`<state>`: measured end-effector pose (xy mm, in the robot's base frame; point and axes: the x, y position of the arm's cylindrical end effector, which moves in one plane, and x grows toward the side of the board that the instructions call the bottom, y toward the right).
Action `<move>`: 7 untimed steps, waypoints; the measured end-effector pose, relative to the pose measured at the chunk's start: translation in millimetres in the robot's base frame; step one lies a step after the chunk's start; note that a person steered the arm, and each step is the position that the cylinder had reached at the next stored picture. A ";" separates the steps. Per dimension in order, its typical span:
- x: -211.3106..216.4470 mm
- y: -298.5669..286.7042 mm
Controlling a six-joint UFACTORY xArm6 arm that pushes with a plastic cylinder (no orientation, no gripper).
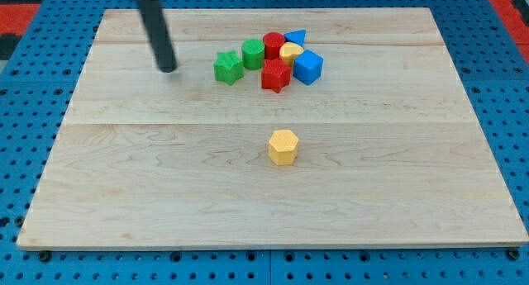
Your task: Move yellow hexagon towards top right of the board
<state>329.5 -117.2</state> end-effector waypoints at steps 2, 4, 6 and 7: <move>43.6 79.1; 170.7 101.7; 157.1 187.7; 125.6 259.1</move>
<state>455.1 141.8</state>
